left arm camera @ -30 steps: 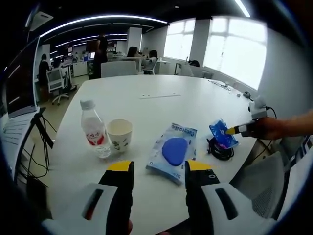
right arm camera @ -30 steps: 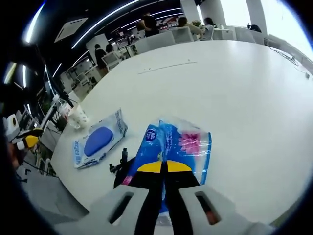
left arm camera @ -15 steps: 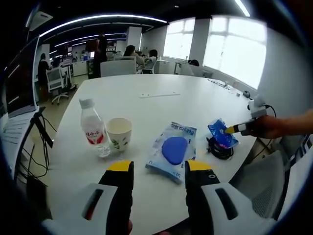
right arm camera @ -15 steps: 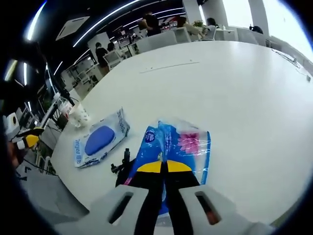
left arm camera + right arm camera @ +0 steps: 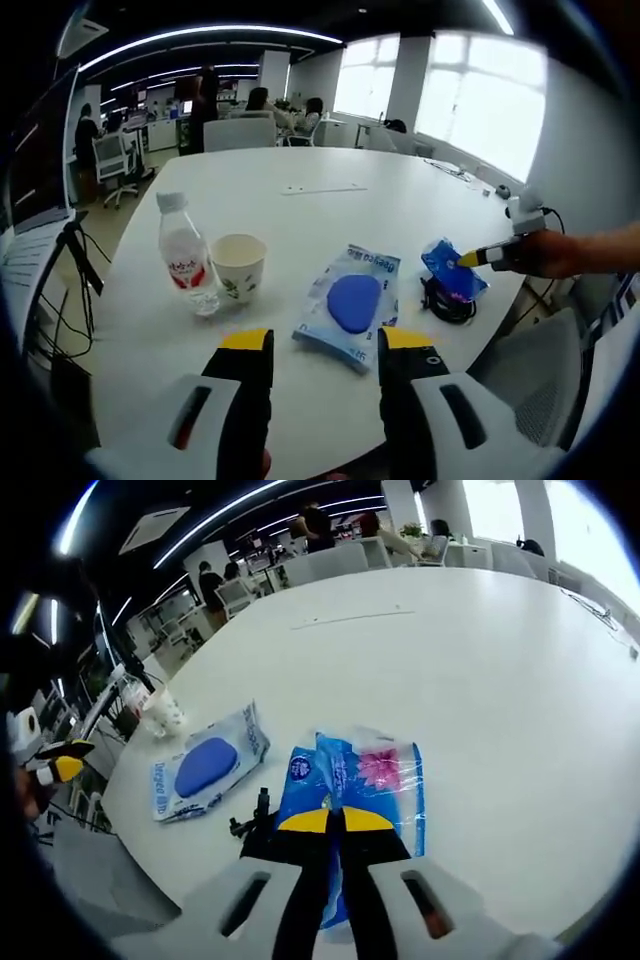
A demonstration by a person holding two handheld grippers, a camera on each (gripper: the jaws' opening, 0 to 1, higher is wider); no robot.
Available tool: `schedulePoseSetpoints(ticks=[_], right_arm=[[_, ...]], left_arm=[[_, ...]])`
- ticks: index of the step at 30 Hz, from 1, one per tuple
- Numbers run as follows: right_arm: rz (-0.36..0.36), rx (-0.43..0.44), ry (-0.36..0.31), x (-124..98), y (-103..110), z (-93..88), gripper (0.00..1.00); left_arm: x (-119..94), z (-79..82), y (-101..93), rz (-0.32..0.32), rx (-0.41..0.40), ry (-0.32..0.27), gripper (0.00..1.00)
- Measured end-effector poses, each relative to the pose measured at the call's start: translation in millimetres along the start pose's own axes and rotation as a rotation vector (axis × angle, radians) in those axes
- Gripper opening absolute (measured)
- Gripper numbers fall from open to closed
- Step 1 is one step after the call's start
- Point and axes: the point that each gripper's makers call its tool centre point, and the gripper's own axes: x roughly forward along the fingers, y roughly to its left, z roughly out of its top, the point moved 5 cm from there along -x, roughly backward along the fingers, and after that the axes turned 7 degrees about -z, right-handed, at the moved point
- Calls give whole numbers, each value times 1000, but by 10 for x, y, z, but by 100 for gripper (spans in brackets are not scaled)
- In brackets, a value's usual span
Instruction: Arrange the tabletop items into an orderly group along one side of the table until the central work area is clear of visible clutter.
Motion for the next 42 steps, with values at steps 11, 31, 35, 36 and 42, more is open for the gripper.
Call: schedulePoseSetpoints(ticks=[11, 31, 35, 36, 42], right_arm=[[14, -59, 20, -33, 40, 22, 2], [103, -121, -15, 3, 323, 252, 5], [144, -137, -12, 43, 436, 287, 6], [148, -144, -13, 49, 450, 296, 6], [188, -175, -16, 137, 557, 376, 7]], left_arm=[[112, -134, -8, -11, -31, 20, 41], [402, -289, -176, -18, -85, 47, 40], [437, -347, -205, -11, -104, 54, 40], [440, -353, -208, -9, -106, 54, 40], [467, -385, -194, 34, -146, 52, 40]])
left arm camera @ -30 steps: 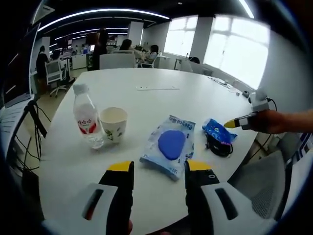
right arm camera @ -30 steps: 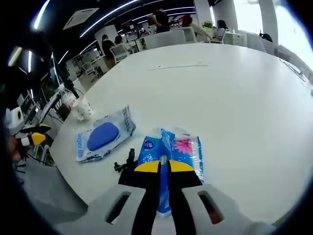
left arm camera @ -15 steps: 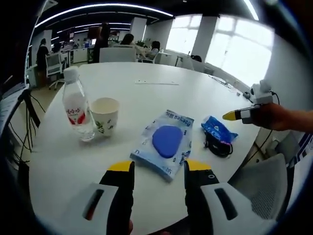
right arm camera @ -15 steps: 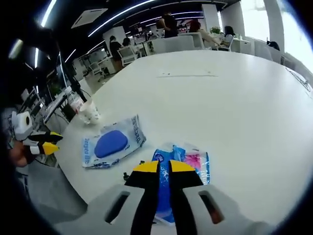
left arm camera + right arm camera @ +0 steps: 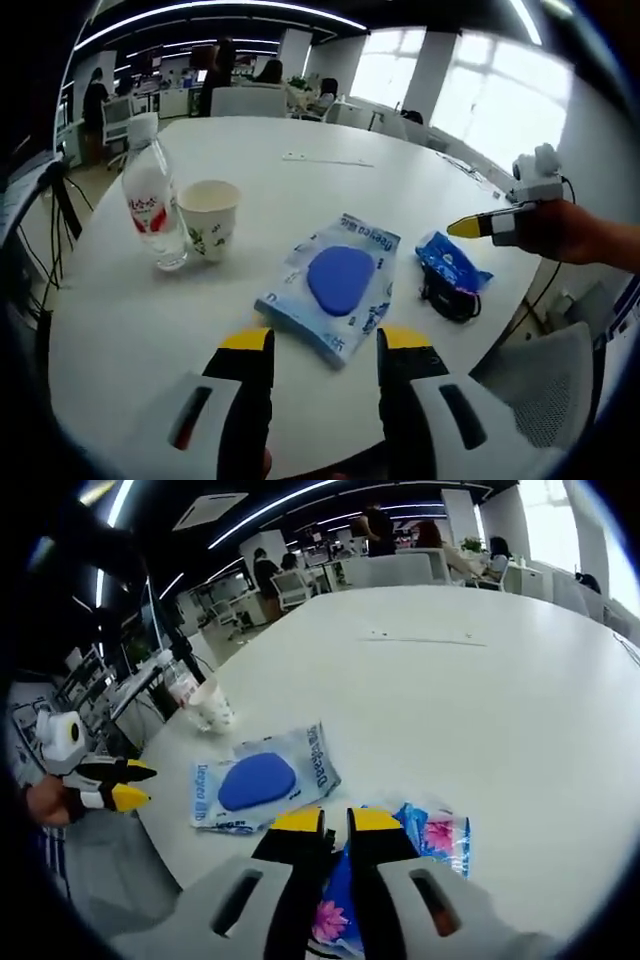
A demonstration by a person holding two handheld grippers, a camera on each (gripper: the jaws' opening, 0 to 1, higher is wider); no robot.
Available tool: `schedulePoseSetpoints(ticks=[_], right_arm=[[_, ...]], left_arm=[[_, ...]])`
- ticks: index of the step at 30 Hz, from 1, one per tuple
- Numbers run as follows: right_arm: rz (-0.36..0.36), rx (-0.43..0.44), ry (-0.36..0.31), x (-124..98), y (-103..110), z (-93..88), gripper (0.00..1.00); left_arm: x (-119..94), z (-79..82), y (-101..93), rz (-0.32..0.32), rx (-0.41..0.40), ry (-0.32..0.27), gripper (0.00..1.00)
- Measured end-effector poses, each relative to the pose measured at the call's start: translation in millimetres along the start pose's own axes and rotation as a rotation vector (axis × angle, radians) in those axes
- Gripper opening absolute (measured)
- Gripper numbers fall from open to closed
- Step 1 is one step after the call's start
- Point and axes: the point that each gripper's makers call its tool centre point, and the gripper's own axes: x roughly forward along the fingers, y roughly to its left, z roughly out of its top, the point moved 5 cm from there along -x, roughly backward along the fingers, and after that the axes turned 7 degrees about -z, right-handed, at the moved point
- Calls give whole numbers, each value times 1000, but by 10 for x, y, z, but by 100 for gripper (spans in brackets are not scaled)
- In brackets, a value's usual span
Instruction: Arrange the tabletop items into an orderly group along one side of the table until the central work area is clear of visible clutter.
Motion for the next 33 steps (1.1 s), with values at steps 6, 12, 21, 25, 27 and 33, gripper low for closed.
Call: schedulePoseSetpoints(ticks=[6, 12, 21, 25, 27, 33], right_arm=[[28, -23, 3, 118, 40, 97, 7], [60, -31, 6, 294, 68, 184, 9], [82, -65, 66, 579, 83, 140, 11], [87, -73, 72, 590, 94, 131, 12], [85, -72, 79, 620, 75, 116, 12], [87, -95, 106, 720, 93, 49, 13]], left_arm=[[89, -24, -13, 26, -49, -8, 40], [189, -52, 2, 47, -67, 4, 40], [292, -98, 16, 67, -102, 19, 39], [289, -116, 31, 73, -108, 23, 39], [304, -157, 53, 76, -130, 30, 38], [356, -213, 64, 76, -148, 43, 38]])
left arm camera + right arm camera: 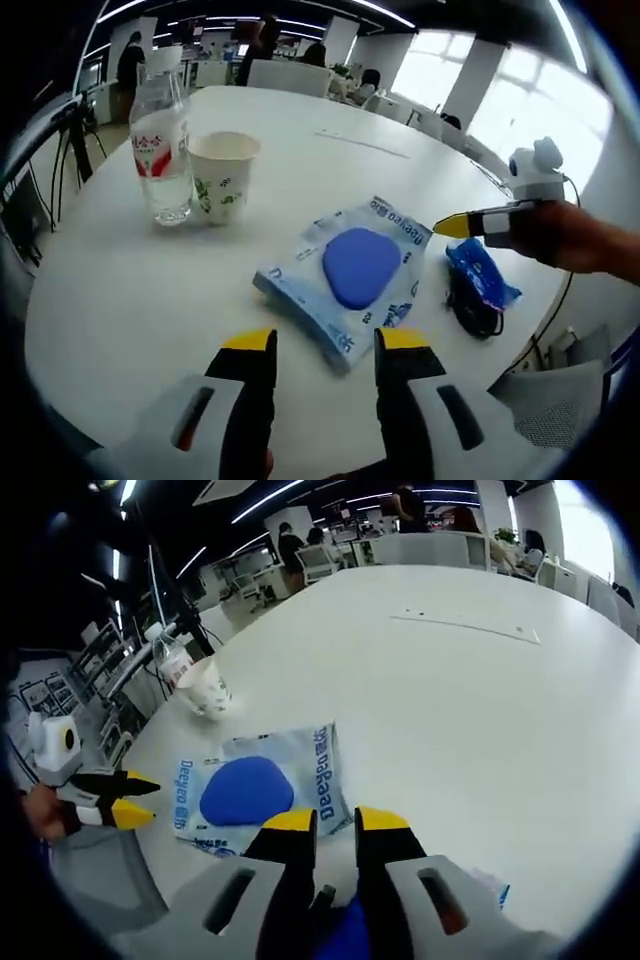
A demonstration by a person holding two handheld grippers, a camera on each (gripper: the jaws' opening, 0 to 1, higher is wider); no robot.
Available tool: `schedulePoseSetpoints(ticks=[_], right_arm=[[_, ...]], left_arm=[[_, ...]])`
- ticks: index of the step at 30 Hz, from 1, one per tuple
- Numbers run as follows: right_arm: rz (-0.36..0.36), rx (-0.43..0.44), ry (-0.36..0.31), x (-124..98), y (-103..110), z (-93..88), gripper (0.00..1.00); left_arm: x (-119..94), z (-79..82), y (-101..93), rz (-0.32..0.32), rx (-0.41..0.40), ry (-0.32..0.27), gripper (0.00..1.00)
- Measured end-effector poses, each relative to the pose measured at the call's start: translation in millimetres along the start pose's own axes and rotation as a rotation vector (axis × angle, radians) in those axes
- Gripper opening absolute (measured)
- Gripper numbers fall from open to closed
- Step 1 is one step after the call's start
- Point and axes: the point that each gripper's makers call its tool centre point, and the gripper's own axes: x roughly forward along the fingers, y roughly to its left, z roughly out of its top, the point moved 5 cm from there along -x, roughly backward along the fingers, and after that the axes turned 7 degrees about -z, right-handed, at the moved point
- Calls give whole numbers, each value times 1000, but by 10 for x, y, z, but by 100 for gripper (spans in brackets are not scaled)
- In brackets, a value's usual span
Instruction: Arrange the tabletop items into an orderly group along one side of the table until the central work area is clear of visible clutter.
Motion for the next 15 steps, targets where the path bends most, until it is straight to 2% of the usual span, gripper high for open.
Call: schedulePoseSetpoints(ticks=[4, 7, 9, 13, 15], right_arm=[[0, -2, 17, 83, -11, -20, 15], [7, 5, 26, 119, 9, -19, 16], [8, -23, 35, 153, 16, -21, 17], [14, -41, 39, 201, 25, -14, 16], [16, -56, 50, 213, 25, -28, 13]], left_arm=[[24, -23, -14, -4, -31, 3, 38], [84, -31, -63, -5, -11, 13, 37], [135, -62, -72, -8, -14, 24, 37], [196, -125, -121, -4, -23, 41, 33], [210, -155, -134, 12, 15, 61, 28]])
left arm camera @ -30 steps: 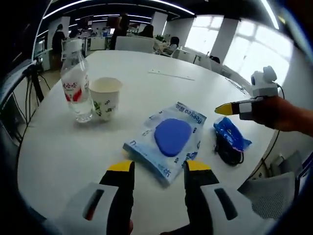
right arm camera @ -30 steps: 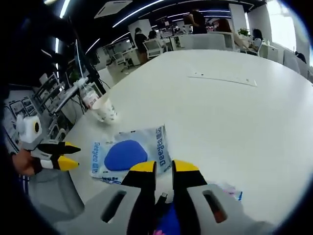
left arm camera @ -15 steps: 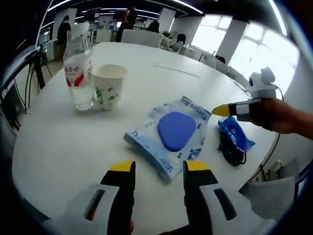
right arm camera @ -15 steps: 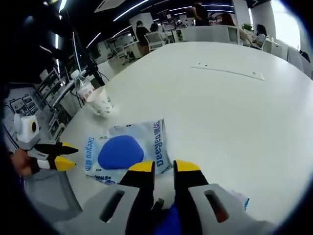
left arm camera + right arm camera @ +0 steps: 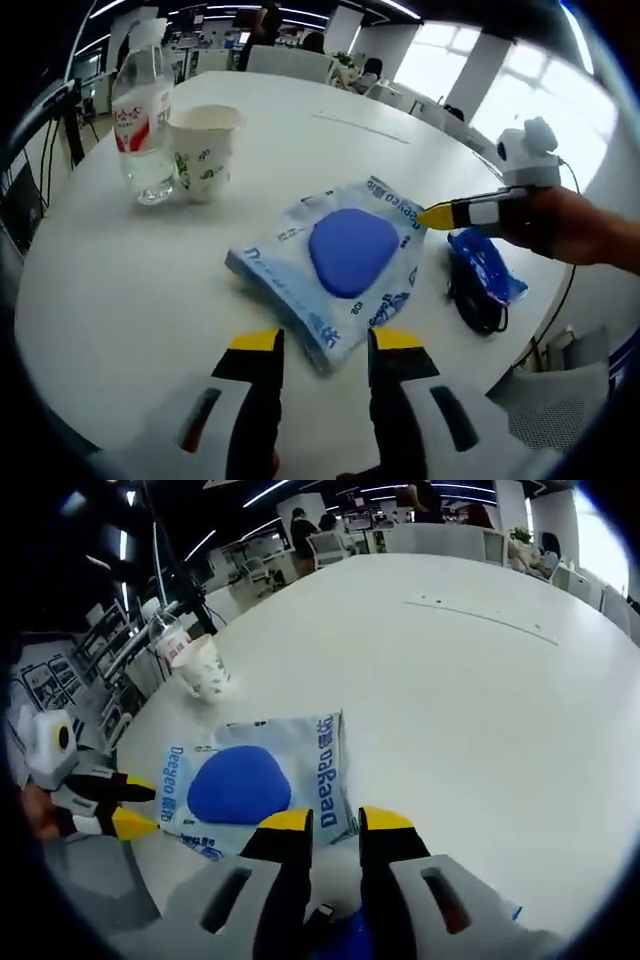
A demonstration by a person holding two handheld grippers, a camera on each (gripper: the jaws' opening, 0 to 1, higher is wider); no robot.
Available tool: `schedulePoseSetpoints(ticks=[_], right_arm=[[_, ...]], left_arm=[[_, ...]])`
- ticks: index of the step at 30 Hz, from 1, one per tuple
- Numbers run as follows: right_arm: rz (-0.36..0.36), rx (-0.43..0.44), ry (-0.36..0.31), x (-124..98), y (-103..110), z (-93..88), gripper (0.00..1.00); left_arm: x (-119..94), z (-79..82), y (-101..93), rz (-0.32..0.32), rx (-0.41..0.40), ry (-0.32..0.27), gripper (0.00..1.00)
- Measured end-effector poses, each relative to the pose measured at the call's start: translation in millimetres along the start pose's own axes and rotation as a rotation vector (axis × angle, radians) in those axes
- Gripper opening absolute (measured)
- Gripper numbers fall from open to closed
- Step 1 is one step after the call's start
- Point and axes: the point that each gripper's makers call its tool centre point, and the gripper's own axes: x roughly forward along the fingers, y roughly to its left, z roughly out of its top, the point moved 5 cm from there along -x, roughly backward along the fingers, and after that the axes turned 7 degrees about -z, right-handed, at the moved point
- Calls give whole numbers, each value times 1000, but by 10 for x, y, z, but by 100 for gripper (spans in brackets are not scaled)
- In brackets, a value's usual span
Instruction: Arrange the tabletop items into an orderly group along one side of the table until the central work area is clear of visible clutter.
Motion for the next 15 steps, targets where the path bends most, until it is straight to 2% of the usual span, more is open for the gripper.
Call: schedulePoseSetpoints(ticks=[1, 2, 6, 7, 9, 12, 15], right_arm=[[-5, -5, 2, -6, -6, -3, 11], [-6, -8, 4, -10, -6, -5, 7], [14, -3, 2, -51, 36, -26, 1], [15, -8, 1, -59, 46, -32, 0], [20, -14, 1, -72, 70, -46, 0], [40, 27, -5, -101, 101, -51, 0], [39, 13, -11, -144, 111, -57, 0]], left_arm=[[12, -42, 20, 23, 27, 29, 25], [31, -58, 16, 25, 27, 34, 23], [49, -46, 16, 34, 22, 25, 14], [48, -42, 26, 45, 33, 29, 8], [33, -25, 51, 67, 24, 29, 8], [14, 9, 77, 94, 33, 32, 3], [-1, 57, 98, 99, 22, 22, 1]])
